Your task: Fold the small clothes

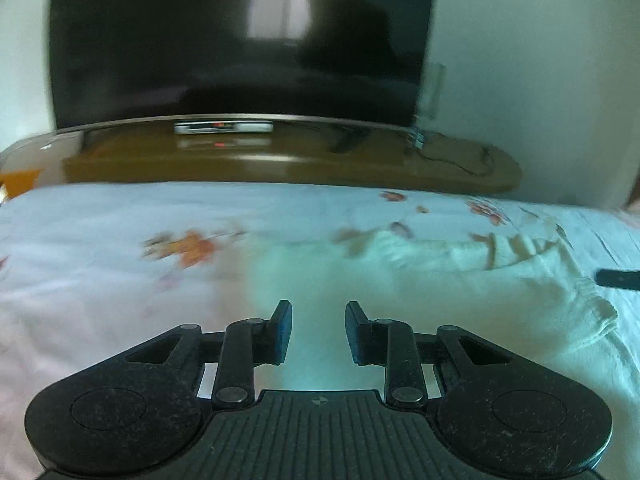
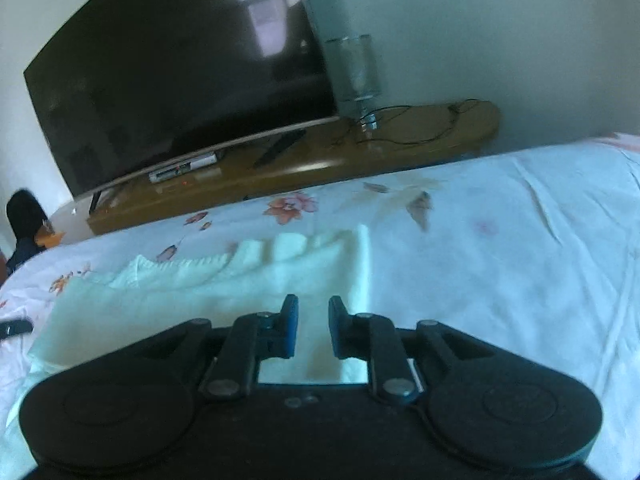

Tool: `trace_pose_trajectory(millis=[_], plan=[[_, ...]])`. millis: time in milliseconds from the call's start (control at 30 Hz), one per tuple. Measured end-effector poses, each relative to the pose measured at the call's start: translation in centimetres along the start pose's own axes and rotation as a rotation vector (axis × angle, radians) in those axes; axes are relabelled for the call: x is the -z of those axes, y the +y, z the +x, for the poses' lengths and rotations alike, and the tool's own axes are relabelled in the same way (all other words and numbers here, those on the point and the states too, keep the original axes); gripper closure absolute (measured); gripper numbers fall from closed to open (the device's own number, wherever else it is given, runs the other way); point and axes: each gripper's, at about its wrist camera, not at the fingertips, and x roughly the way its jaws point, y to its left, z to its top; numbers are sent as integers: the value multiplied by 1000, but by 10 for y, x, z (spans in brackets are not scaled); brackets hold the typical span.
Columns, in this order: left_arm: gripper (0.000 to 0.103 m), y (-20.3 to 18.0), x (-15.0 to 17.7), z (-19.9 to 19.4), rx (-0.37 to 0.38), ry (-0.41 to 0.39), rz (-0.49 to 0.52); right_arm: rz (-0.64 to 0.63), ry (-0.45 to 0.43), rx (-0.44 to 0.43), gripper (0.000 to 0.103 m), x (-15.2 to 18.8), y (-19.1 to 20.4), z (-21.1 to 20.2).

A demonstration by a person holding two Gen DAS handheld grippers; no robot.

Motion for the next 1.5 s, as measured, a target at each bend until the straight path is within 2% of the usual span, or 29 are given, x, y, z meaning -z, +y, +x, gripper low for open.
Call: trace_pose_trajectory(millis=[33, 67, 100, 133, 200, 233, 333, 400, 433, 533, 667, 733, 800, 900, 967, 1067, 1133, 1200, 1267, 1300, 1333, 1367, 1433, 1500], plan=[[59, -6, -3, 10, 10, 12, 20, -22, 10, -12, 85, -3, 7, 9], [51, -13, -5, 21, 10, 17, 39, -46, 14, -17, 85, -4, 13, 16], [37, -18, -5, 30, -1, 14, 54, -77, 25, -16, 85, -4, 20, 23], [35, -20, -3, 37, -16, 14, 65, -106, 37, -10, 86, -3, 24, 30], [35, -14, 7, 52, -13, 61, 46, -148, 57, 47, 87, 2, 23, 41], [35, -10, 11, 49, 6, 40, 41, -152, 74, 82, 92, 6, 19, 46], [35, -3, 8, 42, -11, 35, 43, -112, 44, 69, 93, 12, 2, 40], [35, 3, 0, 35, -30, -14, 40, -122, 51, 78, 93, 10, 5, 37], [35, 8, -5, 37, -29, -25, 31, -118, 40, 77, 86, 5, 9, 35], [35, 17, -18, 47, -85, -20, 34, -110, 7, -8, 86, -7, 30, 37], [35, 46, -23, 55, -118, -2, -67, -123, 28, -130, 87, -14, 67, 53], [35, 59, -22, 61, -140, 7, -92, -152, 21, -133, 87, -13, 82, 57], [35, 72, -20, 76, -150, 71, -109, -198, 14, -113, 87, -9, 90, 60], [35, 85, -17, 80, -145, 65, -130, -170, 91, -50, 89, -3, 81, 81], [35, 89, -18, 77, -148, 60, -150, -137, 87, -54, 90, 2, 71, 81], [35, 84, -21, 68, -118, 24, -131, -114, 65, -58, 86, -1, 70, 65], [35, 72, -22, 73, -154, 52, -64, -123, 34, -44, 86, -1, 67, 51], [35, 68, -17, 82, -175, 95, -47, -120, 24, 0, 86, -1, 59, 45], [35, 66, -15, 70, -190, 83, -64, -98, 73, 74, 90, 3, 41, 51], [35, 62, -13, 59, -174, 67, -71, -81, 98, 105, 92, 6, 31, 51], [35, 57, -8, 47, -142, 42, -84, -50, 85, 84, 91, 6, 21, 44], [35, 50, -2, 36, -109, 30, -76, -15, 76, 78, 85, 5, 13, 34], [35, 32, 11, 21, -114, 16, -19, -8, 34, 55, 84, 6, 7, 13], [35, 26, 23, 19, -97, 53, -12, -37, 18, -3, 83, 12, 6, -2]])
